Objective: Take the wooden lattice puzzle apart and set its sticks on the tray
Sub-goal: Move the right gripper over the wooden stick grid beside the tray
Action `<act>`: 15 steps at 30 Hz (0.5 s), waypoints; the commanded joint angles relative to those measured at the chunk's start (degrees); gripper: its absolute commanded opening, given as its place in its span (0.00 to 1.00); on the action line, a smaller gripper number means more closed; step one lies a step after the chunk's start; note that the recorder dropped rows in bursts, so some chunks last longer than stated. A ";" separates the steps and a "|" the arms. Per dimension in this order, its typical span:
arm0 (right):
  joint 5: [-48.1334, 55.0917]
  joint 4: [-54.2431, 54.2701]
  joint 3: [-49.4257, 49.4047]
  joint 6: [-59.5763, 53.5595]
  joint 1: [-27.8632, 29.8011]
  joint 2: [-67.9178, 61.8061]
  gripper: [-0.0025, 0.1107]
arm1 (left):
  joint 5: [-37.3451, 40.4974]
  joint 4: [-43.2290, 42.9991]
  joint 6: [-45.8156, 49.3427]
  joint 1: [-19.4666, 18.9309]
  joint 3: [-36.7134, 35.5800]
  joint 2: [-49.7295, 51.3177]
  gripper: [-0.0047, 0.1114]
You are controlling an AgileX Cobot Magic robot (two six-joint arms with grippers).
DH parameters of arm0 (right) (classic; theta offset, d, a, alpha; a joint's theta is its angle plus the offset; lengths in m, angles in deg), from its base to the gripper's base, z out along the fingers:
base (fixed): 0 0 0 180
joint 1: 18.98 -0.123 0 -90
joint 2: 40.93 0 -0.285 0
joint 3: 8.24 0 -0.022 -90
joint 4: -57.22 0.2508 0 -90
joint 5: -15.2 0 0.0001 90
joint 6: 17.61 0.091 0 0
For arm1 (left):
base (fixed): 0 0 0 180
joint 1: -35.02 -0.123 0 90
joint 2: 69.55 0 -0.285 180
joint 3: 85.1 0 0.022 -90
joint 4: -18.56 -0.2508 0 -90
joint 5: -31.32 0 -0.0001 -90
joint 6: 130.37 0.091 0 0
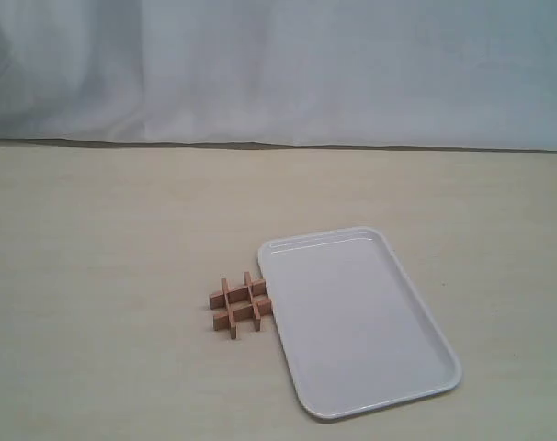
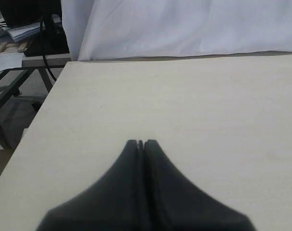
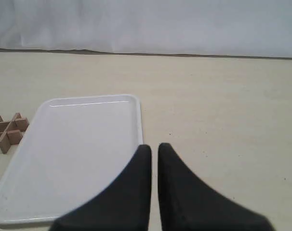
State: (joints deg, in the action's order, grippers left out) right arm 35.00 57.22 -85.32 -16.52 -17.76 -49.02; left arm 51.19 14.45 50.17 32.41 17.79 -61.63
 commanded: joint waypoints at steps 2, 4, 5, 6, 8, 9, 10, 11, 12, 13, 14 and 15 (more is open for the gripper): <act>-0.21 -0.46 -0.14 0.15 0.05 0.30 0.06 | -0.98 0.26 -0.14 0.05 -0.10 -0.13 0.04; -0.73 -0.46 -0.14 0.04 0.05 0.30 0.06 | -0.98 0.26 -0.14 0.05 -0.10 -0.13 0.04; -1.52 -0.46 -0.14 0.04 0.05 0.30 0.06 | -0.98 0.26 -0.14 0.05 -0.10 -0.13 0.04; -2.09 -0.46 -0.14 0.04 0.05 0.30 0.06 | -0.98 0.26 -0.14 0.05 -0.10 -0.13 0.04; -2.63 -0.46 -0.14 0.04 0.05 0.30 0.06 | -0.98 0.26 -0.14 0.05 -0.10 -0.13 0.04; -3.29 -0.46 -0.14 0.04 0.05 0.30 0.06 | -0.98 0.26 -0.14 0.05 -0.10 -0.13 0.04; -4.68 -0.46 -0.14 0.04 0.05 0.30 0.06 | -0.98 0.26 -0.14 0.05 -0.10 -0.13 0.04; -6.31 -0.46 -0.14 0.04 0.05 0.30 0.06 | -0.98 0.26 -0.14 0.05 -0.10 -0.13 0.04; -8.81 -0.46 -0.14 0.04 0.05 0.30 0.06 | -0.98 0.26 -0.14 0.05 -0.10 -0.13 0.04; -11.54 -0.46 -0.14 0.04 0.05 0.30 0.06 | -0.98 0.26 -0.14 0.05 -0.10 -0.13 0.04; -13.83 -0.46 -0.14 0.04 0.05 0.30 0.06 | -0.98 0.26 -0.14 0.05 -0.10 -0.13 0.04; -16.81 -0.46 -0.14 0.04 0.05 0.30 0.06 | -0.98 0.26 -0.14 0.05 -0.10 -0.13 0.04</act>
State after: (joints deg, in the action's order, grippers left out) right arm 25.16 57.22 -85.32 -16.52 -17.76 -49.02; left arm 51.19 14.45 50.17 32.41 17.79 -61.63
